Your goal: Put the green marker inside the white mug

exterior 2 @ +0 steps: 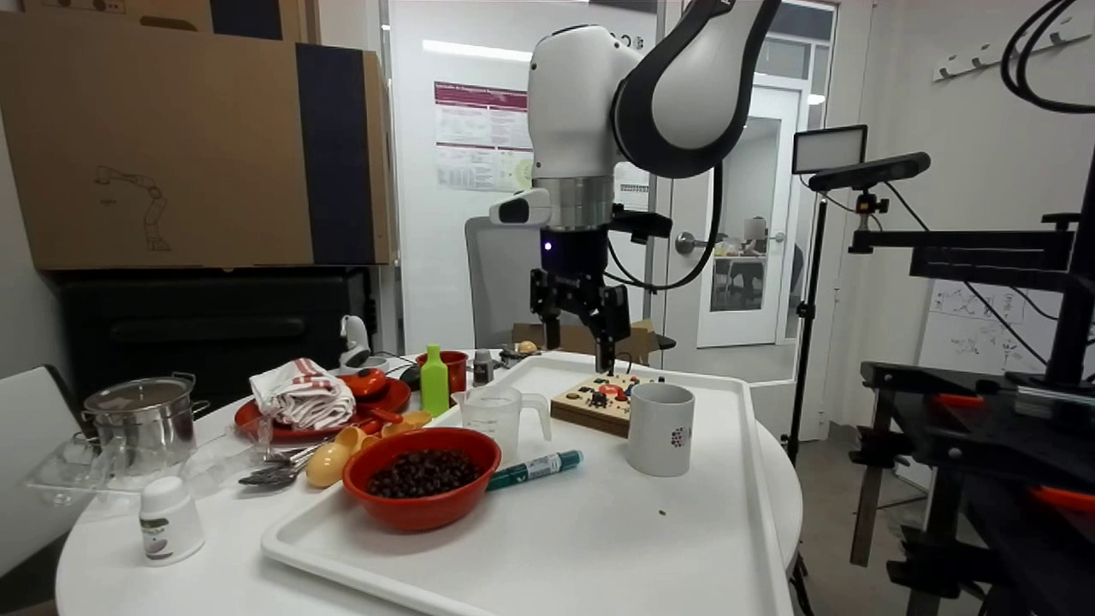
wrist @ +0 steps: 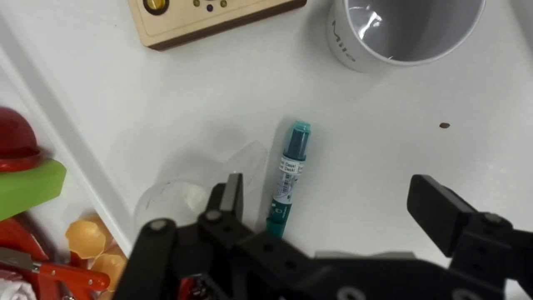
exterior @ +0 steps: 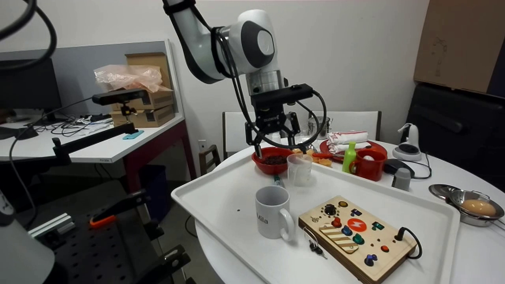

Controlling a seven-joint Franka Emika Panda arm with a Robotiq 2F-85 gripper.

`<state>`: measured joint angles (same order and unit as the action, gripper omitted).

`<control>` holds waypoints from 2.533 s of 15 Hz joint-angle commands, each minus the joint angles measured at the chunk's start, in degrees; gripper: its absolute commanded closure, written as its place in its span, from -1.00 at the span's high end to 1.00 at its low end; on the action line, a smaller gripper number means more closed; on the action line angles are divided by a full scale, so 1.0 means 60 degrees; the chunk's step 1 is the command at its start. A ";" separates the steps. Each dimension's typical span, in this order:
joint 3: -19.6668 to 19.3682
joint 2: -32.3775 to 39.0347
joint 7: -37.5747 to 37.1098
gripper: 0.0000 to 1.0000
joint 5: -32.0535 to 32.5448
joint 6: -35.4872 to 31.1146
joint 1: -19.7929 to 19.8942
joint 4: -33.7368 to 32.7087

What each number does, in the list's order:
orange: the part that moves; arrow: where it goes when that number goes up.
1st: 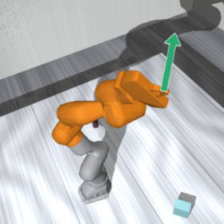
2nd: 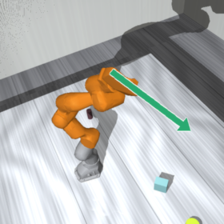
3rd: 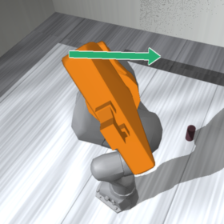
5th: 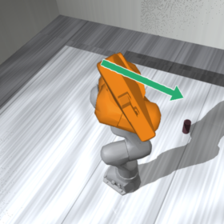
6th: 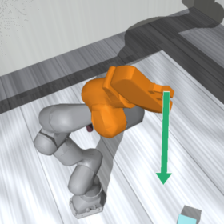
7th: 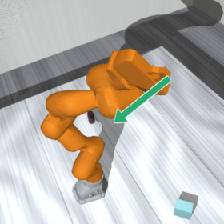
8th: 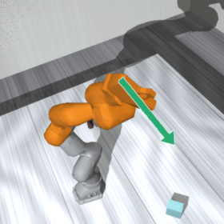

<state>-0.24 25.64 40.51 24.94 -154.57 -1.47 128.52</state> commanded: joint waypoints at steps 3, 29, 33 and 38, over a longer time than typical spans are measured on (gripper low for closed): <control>0.0157 0.0363 -0.0382 1.00 -0.0291 0.0332 0.0280 -0.0260; 0.0409 0.3036 -0.1951 1.00 -0.0290 0.2135 -0.0158 -0.2765; 0.0352 0.3313 -0.2036 1.00 -0.0197 0.2121 -0.0275 -0.2993; 0.0077 0.3611 -0.2438 1.00 0.0133 0.2136 -0.0592 -0.3319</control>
<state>1.81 45.44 28.44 23.69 -143.46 -3.00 111.49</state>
